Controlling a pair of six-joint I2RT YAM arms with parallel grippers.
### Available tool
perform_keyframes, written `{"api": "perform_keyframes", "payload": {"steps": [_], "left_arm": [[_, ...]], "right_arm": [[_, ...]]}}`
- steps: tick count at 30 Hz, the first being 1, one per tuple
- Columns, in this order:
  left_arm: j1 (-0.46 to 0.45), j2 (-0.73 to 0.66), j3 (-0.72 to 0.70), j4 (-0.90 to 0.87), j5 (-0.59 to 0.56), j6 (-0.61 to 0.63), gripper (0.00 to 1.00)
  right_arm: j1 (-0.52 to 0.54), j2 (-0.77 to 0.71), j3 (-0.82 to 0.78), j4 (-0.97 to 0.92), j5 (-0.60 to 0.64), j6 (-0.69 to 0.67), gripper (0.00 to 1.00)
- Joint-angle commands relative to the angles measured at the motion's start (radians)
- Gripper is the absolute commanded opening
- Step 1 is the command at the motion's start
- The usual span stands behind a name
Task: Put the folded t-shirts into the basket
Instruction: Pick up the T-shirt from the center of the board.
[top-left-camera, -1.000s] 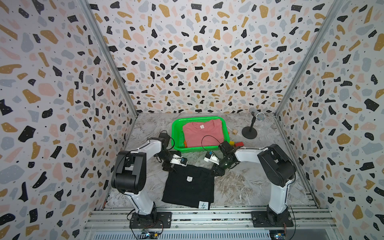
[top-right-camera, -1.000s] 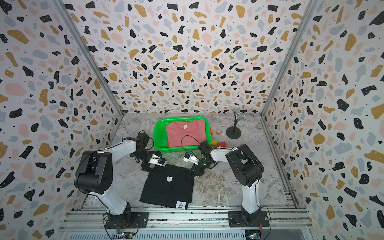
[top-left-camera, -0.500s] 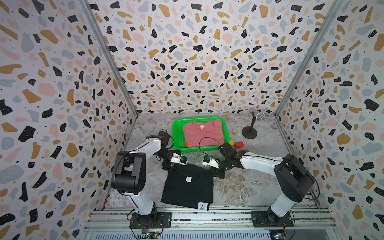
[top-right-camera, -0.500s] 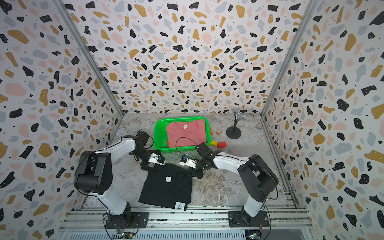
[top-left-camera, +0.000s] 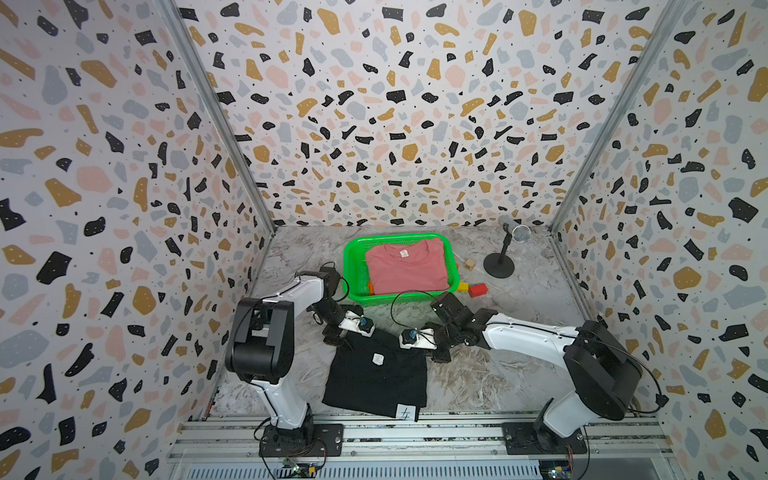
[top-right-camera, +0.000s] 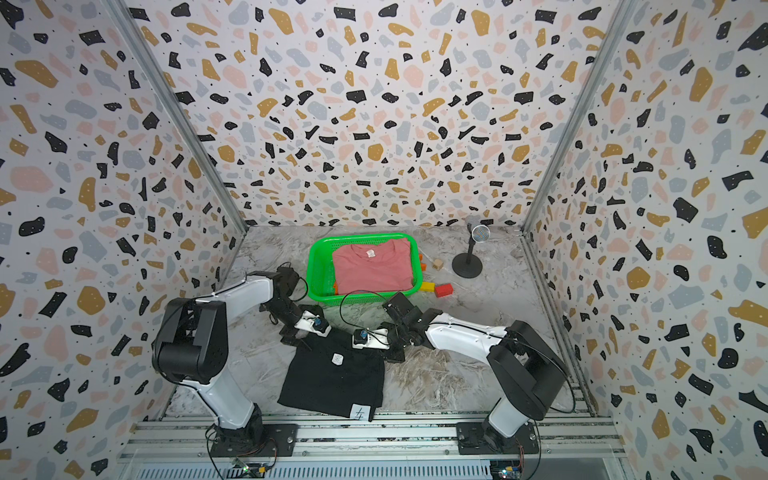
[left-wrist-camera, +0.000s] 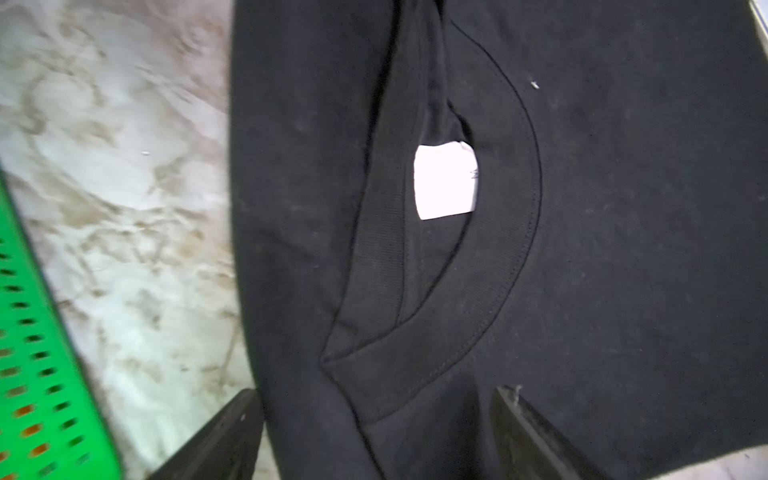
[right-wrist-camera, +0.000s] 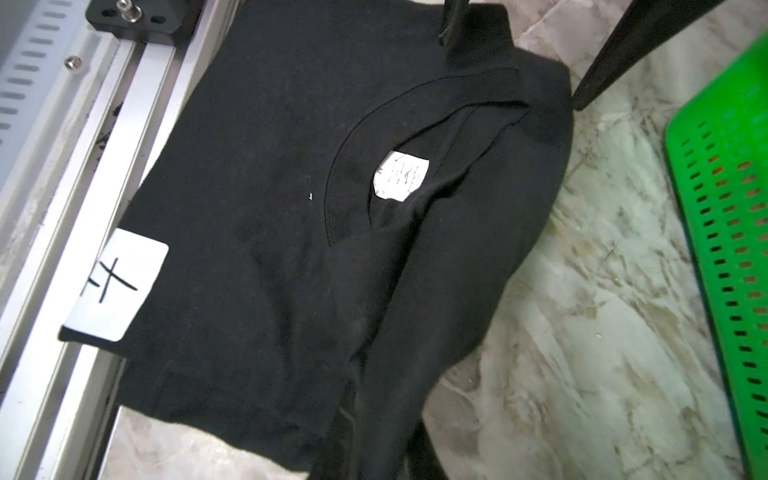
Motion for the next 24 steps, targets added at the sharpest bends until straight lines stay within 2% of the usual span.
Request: {"api": "perform_keyframes", "payload": {"steps": [1,8,15,17,19,24], "left_arm": [[0.001,0.027,0.035,-0.072,-0.011,0.05,0.86],[-0.001,0.056,0.074,-0.097,-0.017,0.071,0.84],[-0.001,-0.005,0.139,-0.078,0.069,-0.023,0.91],[-0.003,-0.033,0.103,-0.038,0.102,0.015,0.95],[-0.021,-0.015,0.073,-0.036,0.055,0.083,0.96],[-0.04,0.056,0.103,-0.083,-0.042,0.128,0.92]], "right_arm": [[0.015,-0.053,0.008,-0.011,0.039,-0.066,0.0],[0.028,-0.115,-0.007,-0.007,0.048,-0.116,0.0],[0.033,-0.132,-0.02,-0.012,0.062,-0.119,0.0],[0.038,-0.141,-0.027,-0.005,0.06,-0.122,0.0],[0.043,-0.146,-0.025,-0.006,0.058,-0.133,0.0],[0.045,-0.163,-0.011,-0.028,0.064,-0.144,0.0]]}}
